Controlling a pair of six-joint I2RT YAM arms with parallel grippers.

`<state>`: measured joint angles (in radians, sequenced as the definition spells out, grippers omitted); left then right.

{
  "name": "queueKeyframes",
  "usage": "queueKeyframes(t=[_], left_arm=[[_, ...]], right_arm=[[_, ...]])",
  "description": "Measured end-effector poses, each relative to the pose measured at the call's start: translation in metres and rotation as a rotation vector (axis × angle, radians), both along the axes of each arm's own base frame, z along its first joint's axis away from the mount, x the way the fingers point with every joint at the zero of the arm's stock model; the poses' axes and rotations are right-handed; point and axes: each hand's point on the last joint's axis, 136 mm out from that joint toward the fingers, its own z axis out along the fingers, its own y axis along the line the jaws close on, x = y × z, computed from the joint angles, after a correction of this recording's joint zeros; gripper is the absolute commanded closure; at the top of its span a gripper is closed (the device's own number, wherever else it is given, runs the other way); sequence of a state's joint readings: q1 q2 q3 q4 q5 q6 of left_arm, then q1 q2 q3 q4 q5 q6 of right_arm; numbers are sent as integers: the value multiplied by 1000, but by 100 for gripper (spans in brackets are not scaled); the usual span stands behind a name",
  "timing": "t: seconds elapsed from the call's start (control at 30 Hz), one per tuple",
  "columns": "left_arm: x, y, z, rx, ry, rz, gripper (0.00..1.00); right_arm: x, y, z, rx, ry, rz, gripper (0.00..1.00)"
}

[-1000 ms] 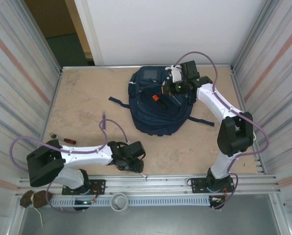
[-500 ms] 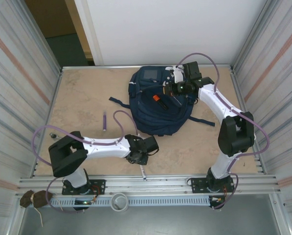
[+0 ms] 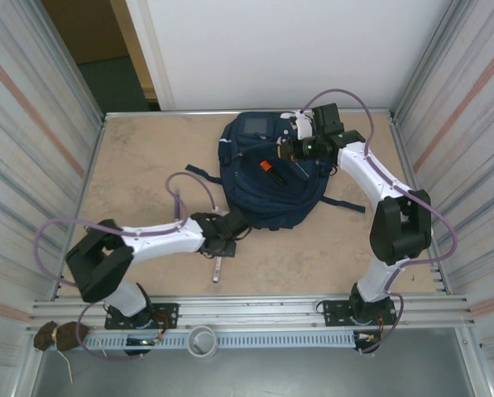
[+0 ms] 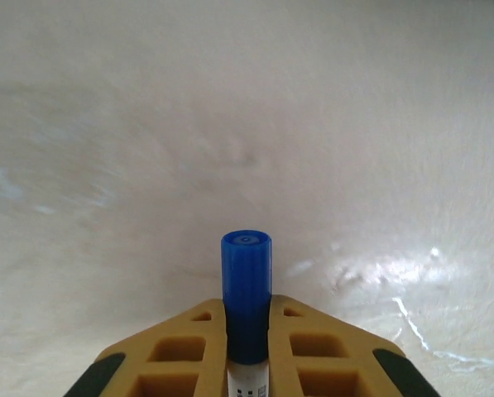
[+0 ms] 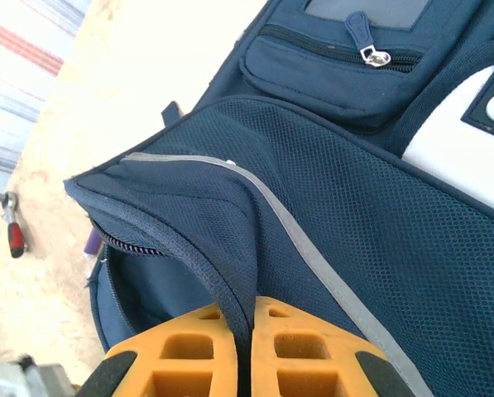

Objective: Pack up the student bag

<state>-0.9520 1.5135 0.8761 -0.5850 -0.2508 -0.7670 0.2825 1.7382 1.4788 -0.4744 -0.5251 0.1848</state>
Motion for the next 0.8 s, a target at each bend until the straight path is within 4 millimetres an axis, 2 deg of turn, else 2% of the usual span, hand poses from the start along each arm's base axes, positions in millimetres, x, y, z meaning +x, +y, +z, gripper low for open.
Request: queueKeyframes(t=[0.1,0.23,0.27,0.37,0.43,0.53,0.67,0.8], left_arm=[[19,-3,49,-114,-150,-25,94],[41,-29,129,-258,-407,-190,96],[47,-37,146,-260,-474,-257,96],[67,-63,183,-187,-638,-460,96],[80,-81,199,-106,-734,-597,96],[95,-107,211,40,-847,-815,96],[113,-140,212,234,-930,-1072,94],[130,-163,198,419,-959,-1276,92]], right_arm=[[0,0,1,11,10,-6,100],[-3,2,6,22,18,3,100],[-3,2,10,23,20,4,100],[0,3,26,25,14,12,100],[3,3,32,27,21,24,100],[7,3,35,42,58,41,100],[11,5,33,83,115,69,100],[16,5,36,120,141,85,100]])
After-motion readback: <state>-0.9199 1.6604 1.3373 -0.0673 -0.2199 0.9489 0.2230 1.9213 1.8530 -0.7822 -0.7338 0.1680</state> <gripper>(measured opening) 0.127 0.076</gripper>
